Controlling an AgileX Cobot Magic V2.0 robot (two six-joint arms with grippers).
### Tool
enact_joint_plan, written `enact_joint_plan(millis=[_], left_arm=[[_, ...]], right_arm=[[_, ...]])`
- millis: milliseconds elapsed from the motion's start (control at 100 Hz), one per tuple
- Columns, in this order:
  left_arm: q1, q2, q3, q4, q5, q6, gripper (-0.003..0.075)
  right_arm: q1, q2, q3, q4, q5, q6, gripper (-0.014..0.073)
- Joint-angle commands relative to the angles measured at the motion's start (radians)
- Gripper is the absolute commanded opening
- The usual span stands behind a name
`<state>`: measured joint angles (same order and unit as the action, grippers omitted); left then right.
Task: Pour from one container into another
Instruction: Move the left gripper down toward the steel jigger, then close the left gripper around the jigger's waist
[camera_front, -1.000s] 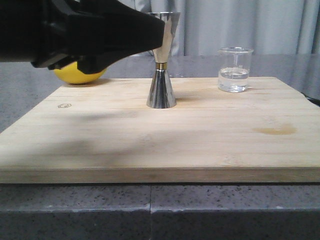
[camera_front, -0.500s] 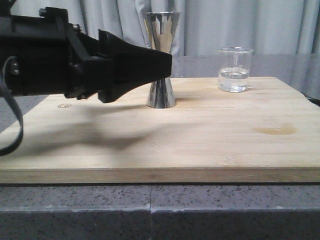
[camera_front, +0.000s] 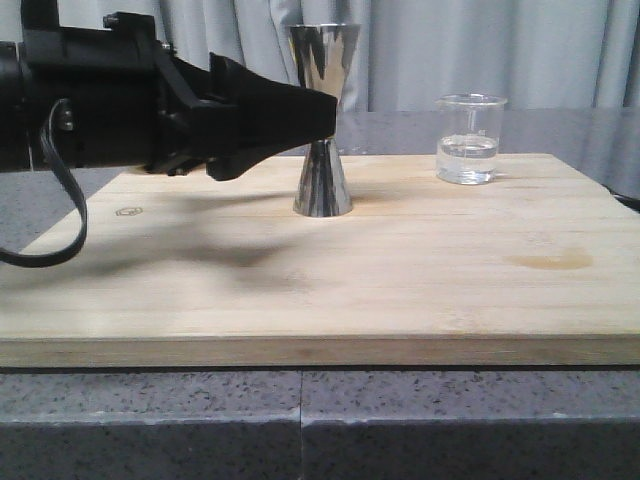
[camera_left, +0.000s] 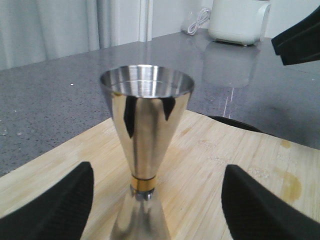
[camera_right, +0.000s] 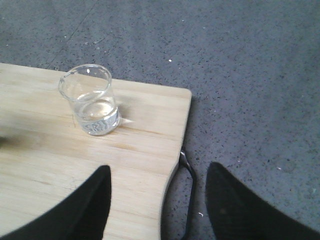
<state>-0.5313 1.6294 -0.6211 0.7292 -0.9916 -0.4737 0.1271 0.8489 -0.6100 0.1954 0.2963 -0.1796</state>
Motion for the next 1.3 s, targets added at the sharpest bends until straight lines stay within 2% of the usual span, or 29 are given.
enact_joint_plan(millis=[0,720,1100,1290], left_arm=[[0.005,-0.017,-0.041,-0.004,-0.072,-0.021,0.0491],[0.003,0.093,-0.157,0.057,-0.088,-0.098,0.049],[0.003,0.093,-0.157,0.057,-0.088,-0.098,0.0302],[0.003,0.093,-0.157,0.057,-0.088,-0.098,0.0238]], right_arm=[[0.001,-0.002,-0.036,0.004,-0.083,-0.01,0.0355],[0.001,-0.002,-0.036,0.004,-0.095,-0.01,0.0355],[0.001,-0.002,-0.036,0.004,-0.11,-0.01,0.0353],[0.001,-0.002,-0.036,0.004,-0.11,-0.01,0.0353]])
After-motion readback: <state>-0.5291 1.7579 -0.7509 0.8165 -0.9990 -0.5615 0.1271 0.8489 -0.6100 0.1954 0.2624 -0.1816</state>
